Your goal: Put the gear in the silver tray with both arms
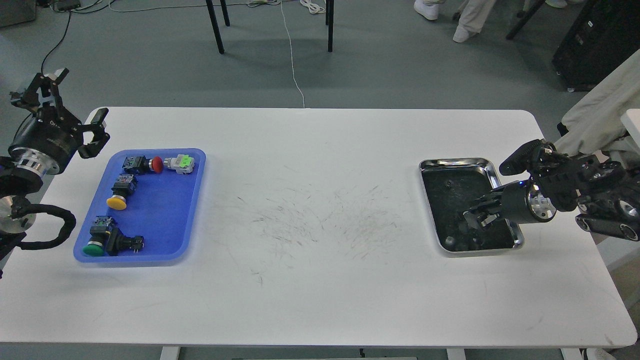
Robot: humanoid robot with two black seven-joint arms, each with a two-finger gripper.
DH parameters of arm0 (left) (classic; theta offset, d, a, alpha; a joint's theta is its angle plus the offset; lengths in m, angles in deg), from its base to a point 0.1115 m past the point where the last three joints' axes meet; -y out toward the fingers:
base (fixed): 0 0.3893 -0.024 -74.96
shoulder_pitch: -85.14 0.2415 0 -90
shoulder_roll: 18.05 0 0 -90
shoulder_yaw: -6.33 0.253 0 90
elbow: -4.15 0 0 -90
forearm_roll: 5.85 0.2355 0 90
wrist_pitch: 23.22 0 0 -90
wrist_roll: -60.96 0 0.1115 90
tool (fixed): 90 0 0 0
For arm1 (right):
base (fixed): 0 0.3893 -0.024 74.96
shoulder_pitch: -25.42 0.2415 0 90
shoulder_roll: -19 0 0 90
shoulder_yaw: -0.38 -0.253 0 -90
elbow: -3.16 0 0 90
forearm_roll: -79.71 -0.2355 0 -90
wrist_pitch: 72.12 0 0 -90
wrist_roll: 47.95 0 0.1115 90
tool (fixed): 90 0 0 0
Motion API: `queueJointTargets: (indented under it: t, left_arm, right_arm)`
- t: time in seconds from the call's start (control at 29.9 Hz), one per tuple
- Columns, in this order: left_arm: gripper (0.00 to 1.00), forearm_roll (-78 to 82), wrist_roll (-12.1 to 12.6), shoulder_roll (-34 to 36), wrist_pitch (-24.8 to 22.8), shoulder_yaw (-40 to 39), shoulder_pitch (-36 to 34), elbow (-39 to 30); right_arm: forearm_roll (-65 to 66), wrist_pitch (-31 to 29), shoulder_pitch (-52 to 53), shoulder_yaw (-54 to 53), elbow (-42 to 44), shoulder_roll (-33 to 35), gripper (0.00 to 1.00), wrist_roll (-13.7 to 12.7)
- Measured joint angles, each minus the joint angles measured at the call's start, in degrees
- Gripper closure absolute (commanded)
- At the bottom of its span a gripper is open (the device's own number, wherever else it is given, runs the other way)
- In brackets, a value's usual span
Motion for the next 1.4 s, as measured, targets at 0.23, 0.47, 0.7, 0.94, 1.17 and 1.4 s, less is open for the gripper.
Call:
queueJointTargets:
  t: [0.23,0.47,0.7,0.94,1.17,1.4]
  left_arm:
    - [0.01,0.1,0.0,0.0,0.3,0.1,0.1,0.0]
    - [0.01,0.1,0.0,0.1,0.3,0.1,0.2,-0.1]
    - [0.01,0.1,0.0,0.3,0.4,0.2,0.3,-0.2]
    - [0.01,0.1,0.2,1.0,-0.1,0.2,-0.1,-0.6]
    - [0.01,-0.1,1.9,1.9,-1.1,-0.1,-0.6,-1.5]
    - [0.01,-0.6,3.6,0.8,-2.8,-2.4,-0.5,-2.4]
  right_arm:
    - [-0.9,-0.1,0.8,-10.1,-0.8,3.1,0.04,0.0]
    - [-6.3,-0.6,-0.1,-33.1,-1.2,7.9,0.04,0.0]
    - [-24.9,0.1,-1.0,-48.0,-0.2,6.6,0.04,0.0]
    - [-37.8,2.7,-3.6,-55.8,3.7,1.1,0.04,0.0]
    - [-51.1,4.0,-5.0,-59.6,6.7,-2.8,0.04,0.0]
    - [-66.2,4.0,-5.1,-60.4,10.8,-4.8,0.03,-5.8]
